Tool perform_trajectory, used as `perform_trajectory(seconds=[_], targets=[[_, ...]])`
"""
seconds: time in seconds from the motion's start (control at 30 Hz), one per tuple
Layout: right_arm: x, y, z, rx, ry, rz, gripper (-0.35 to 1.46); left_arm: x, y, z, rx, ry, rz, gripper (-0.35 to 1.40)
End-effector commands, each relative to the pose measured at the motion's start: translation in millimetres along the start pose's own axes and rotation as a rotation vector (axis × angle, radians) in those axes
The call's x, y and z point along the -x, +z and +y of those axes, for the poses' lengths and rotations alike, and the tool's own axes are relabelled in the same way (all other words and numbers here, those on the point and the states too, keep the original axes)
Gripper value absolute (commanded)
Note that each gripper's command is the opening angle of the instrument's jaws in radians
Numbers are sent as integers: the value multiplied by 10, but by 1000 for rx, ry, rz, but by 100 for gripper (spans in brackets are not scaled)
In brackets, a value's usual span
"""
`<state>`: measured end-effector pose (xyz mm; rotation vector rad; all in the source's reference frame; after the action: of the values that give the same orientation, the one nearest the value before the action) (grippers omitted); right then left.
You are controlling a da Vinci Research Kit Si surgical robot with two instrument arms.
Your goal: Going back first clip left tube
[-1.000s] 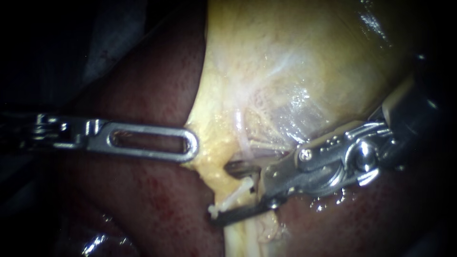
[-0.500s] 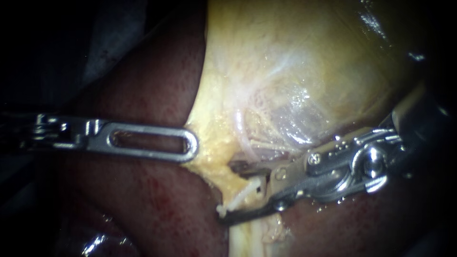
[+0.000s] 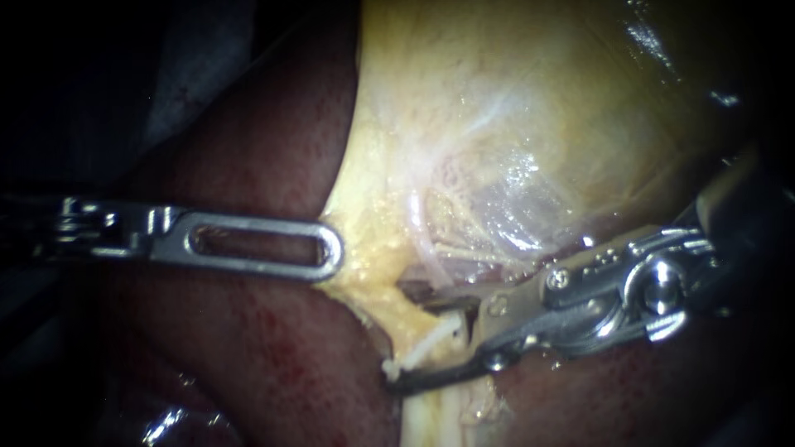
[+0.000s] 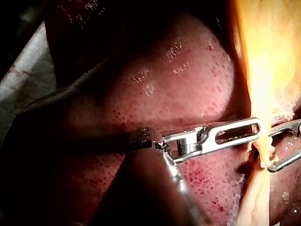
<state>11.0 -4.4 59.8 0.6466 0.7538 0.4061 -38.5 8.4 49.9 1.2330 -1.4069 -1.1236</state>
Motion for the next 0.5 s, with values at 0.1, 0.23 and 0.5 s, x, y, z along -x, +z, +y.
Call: perform_trajectory(seconds=[0.1, 0.23, 0.5], targets=[[-2, 14, -1, -31, 3, 35, 56, 0, 1, 1, 0, 0, -1, -35], [-1, 26, -2, -39, -6, 35, 56, 0, 1, 1, 0, 0, -1, -35], [2, 44, -2, -41, -149, 28, 59, 0, 2, 1, 0, 0, -1, -35]])
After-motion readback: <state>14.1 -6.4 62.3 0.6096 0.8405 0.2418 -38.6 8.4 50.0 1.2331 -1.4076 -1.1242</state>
